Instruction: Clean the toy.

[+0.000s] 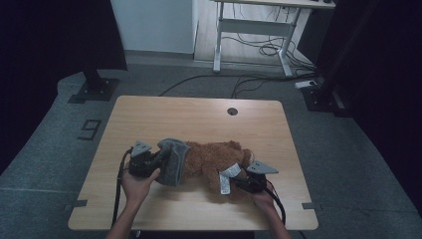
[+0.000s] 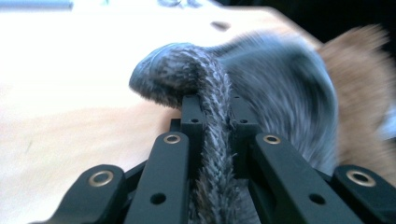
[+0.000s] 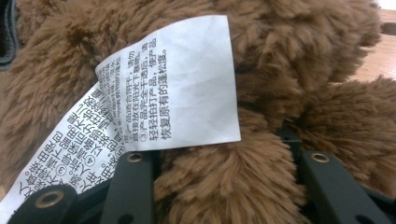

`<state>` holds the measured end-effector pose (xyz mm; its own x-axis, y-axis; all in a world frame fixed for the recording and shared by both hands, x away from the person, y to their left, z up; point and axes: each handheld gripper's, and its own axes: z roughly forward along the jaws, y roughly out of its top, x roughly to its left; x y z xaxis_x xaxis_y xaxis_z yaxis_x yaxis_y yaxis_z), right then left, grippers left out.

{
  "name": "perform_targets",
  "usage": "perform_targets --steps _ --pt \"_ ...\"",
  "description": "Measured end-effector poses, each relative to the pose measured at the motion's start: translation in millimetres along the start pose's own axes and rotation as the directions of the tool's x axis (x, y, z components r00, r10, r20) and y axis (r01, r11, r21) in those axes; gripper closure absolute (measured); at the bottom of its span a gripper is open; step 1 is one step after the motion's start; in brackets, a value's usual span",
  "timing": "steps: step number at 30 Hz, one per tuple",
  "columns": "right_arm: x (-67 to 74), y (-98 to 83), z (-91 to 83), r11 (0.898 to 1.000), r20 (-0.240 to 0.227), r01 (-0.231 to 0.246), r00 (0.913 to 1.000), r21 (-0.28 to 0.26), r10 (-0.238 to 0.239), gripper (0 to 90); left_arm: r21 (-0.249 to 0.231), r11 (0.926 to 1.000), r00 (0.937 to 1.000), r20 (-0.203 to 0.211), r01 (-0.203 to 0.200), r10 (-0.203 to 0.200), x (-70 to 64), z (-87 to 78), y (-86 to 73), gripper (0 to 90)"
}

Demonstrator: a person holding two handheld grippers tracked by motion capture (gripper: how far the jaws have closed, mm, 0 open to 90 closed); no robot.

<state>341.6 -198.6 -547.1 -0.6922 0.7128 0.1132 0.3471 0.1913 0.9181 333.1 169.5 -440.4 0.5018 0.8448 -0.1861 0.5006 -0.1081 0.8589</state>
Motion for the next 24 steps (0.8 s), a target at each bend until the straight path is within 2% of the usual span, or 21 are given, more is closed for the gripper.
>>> perform_targets --steps 1,4,7,11,15,17,20,23,24 --pt "0.2 0.2 0.1 1.0 0.001 0.001 1.0 0.0 -0.001 56.0 -0.006 0.9999 0.9996 0.026 -0.013 0.014 -8.6 1.7 9.2 80.2" --pt "0.2 0.5 0.8 1.0 0.003 -0.002 1.0 -0.002 0.002 55.9 0.002 0.9991 0.9968 0.069 -0.041 0.041 -26.6 12.9 25.3 80.1" --pt "-0.3 0.7 1.7 1.0 0.003 -0.008 1.0 -0.003 0.008 55.9 0.015 0.9961 0.9899 0.114 -0.087 0.084 -49.4 32.3 37.4 80.0" --pt "-0.3 0.4 1.7 1.0 0.002 -0.012 0.9999 -0.004 0.012 55.9 0.029 0.9896 0.9782 0.159 -0.141 0.134 -77.8 56.3 46.4 80.0" --pt "-0.2 -0.3 2.0 1.0 0.003 -0.011 0.9999 -0.009 0.011 55.8 0.045 0.9862 0.9657 0.214 -0.159 0.146 -101.0 76.0 50.0 80.0" --pt "-0.1 -0.4 1.8 1.0 0.005 -0.013 0.9999 -0.009 0.013 55.7 0.066 0.9777 0.9627 0.199 -0.2 0.183 -112.7 88.8 48.7 79.9" --pt "0.7 -0.7 1.3 1.0 0.011 -0.013 0.9999 -0.006 0.013 55.7 0.1 0.9703 0.9626 0.183 -0.22 0.2 -114.9 103.5 43.4 79.2" --pt "0.9 -0.9 1.1 1.0 0.022 -0.018 0.9996 0.005 0.018 55.4 0.101 0.9777 0.9697 0.182 -0.184 0.164 -106.6 108.0 37.5 79.3" --pt "1.0 -0.9 1.1 1.0 0.023 -0.017 0.9996 0.008 0.017 55.3 0.101 0.9777 0.971 0.173 -0.184 0.165 -103.3 107.4 36.3 79.3"
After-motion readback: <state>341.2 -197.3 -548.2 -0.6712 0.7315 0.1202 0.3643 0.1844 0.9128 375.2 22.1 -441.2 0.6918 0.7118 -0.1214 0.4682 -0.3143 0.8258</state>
